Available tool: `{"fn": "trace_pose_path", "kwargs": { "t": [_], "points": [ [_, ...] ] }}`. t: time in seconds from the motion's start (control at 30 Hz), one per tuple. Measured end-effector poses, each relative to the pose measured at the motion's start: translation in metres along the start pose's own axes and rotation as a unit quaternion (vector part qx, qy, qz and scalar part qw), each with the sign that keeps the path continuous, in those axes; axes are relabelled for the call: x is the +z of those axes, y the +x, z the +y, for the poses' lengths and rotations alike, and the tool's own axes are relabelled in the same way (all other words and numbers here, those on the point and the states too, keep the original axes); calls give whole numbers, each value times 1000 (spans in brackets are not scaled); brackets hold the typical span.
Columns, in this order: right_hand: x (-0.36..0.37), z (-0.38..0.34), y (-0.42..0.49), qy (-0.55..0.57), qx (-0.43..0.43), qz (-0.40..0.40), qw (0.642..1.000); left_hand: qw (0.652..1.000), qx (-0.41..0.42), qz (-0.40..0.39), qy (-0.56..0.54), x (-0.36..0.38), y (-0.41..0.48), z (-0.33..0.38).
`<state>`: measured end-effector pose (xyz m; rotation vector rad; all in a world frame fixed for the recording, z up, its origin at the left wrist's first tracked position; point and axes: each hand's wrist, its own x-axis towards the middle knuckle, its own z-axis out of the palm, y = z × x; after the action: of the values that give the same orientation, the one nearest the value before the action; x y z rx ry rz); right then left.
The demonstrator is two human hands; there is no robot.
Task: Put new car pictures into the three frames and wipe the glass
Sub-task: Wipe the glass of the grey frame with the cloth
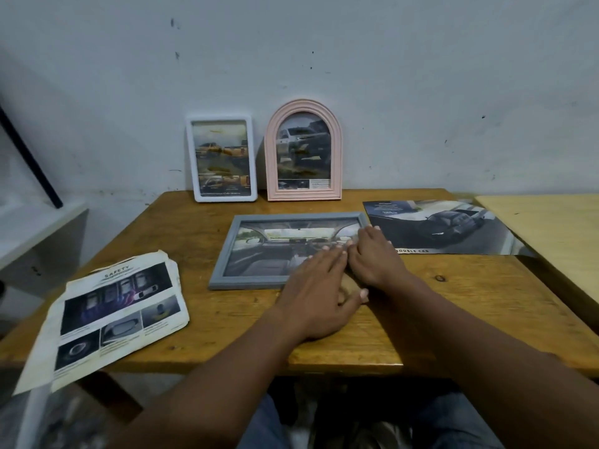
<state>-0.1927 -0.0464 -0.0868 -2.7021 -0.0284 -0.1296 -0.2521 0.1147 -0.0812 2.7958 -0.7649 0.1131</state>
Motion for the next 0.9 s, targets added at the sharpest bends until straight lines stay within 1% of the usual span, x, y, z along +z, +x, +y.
{"fn": "trace_pose_path", "kwargs": {
  "t": [0.1,0.2,0.3,0.53,0.73,0.9],
  "points": [
    [3,0,-1,-18,-3,-4,1000,999,-20,-30,32,4,-4,1],
    [0,3,-3,-13,-5,-19,1000,998,-23,-30,41,-1,-4,-1],
    [0,3,-5,-18,-14,-11,1000,998,-36,-29,41,-5,-15,-19],
    [-1,2,-3,-46,-27,-15,998,988,-143,-22,63,-25,-54,-86],
    [0,6,0,-67,-34,-19,997,973,-214,-35,76,-27,-59,-88],
    [0,6,0,-77,-38,-13,996,962,-265,-51,43,-27,-49,-89]
  ]
}}
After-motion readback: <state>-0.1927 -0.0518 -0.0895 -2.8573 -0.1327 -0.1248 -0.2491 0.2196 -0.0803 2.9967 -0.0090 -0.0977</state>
